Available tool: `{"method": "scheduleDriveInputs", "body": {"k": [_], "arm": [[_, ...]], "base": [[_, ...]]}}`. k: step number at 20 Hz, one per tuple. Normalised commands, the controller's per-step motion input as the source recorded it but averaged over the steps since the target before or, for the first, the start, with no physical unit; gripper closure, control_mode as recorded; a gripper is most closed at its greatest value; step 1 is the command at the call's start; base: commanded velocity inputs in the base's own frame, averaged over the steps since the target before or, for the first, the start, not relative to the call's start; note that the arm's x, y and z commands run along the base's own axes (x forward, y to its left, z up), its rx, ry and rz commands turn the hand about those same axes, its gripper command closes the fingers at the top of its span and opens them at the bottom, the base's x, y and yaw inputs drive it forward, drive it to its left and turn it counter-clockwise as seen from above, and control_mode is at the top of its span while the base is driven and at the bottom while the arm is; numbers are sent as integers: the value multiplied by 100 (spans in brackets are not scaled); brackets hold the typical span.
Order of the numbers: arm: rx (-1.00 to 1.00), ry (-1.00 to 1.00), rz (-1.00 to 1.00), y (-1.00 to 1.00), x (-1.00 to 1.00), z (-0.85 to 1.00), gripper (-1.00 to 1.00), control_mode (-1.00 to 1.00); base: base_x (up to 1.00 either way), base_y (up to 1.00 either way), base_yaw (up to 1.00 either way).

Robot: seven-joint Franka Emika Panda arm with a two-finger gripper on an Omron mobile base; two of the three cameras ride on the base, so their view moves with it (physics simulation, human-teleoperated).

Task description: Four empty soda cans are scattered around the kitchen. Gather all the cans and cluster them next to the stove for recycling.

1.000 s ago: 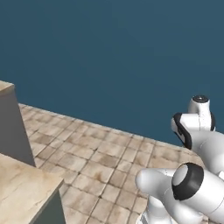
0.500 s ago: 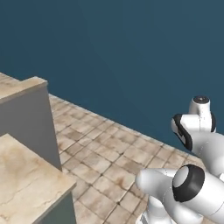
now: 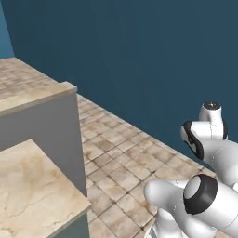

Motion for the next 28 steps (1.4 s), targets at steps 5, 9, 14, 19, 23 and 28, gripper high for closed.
{"method": "scheduleDriveInputs", "body": {"k": [5,9,14,19,23,28], "arm": [[0,0,0,0,0,0,100,100],[0,0,0,0,0,0,100,100],[0,0,0,0,0,0,100,100],[0,0,0,0,0,0,100,100],[0,0,0,0,0,0,100,100],[0,0,0,0,0,0,100,100]], "base": [[54,-33,16],[53,-39,4],[50,-40,4],[65,-16,25],[60,0,46],[53,0,55]]}}
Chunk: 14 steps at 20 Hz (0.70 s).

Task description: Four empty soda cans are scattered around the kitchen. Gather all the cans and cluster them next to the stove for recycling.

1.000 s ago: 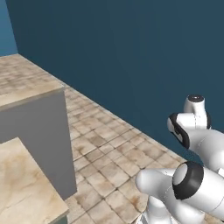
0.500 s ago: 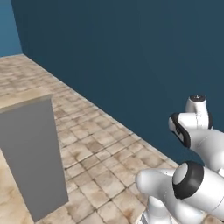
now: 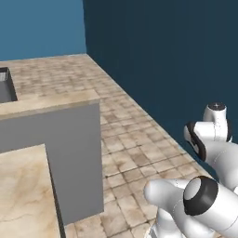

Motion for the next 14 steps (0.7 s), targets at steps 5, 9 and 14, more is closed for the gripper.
{"method": "scheduleDriveInputs", "body": {"k": [5,9,14], "arm": [[0,0,0,0,0,0,100,100],[0,0,0,0,0,0,100,100],[0,0,0,0,0,0,100,100]], "base": [[56,-8,46],[56,-21,33],[56,-27,22]]}}
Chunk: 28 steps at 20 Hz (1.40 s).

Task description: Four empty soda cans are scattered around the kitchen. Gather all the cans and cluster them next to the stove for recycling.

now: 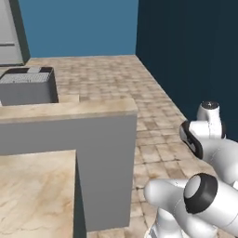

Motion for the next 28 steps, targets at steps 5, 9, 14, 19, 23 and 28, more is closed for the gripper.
{"method": "scheduleDriveInputs", "body": {"k": [5,9,14,19,23,28], "arm": [[0,0,0,0,0,0,100,100],[0,0,0,0,0,0,100,100],[0,0,0,0,0,0,100,100],[0,0,0,0,0,0,100,100],[0,0,0,0,0,0,100,100],[0,0,0,0,0,0,100,100]], "base": [[53,-32,15],[40,-40,10],[35,-43,8],[26,-46,7],[32,-43,7],[36,-43,5]]}}
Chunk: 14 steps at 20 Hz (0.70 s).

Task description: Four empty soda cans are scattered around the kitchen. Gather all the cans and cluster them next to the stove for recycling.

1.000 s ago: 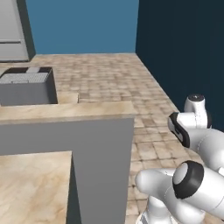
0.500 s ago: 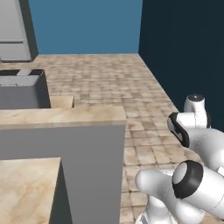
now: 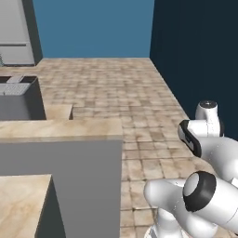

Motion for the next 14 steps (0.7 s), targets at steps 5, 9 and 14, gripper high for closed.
{"method": "scheduleDriveInputs", "body": {"k": [5,9,14], "arm": [[0,0,0,0,0,0,100,100],[0,0,0,0,0,0,100,100],[0,0,0,0,0,0,100,100]], "base": [[36,-44,4],[39,-43,4],[44,-42,2]]}}
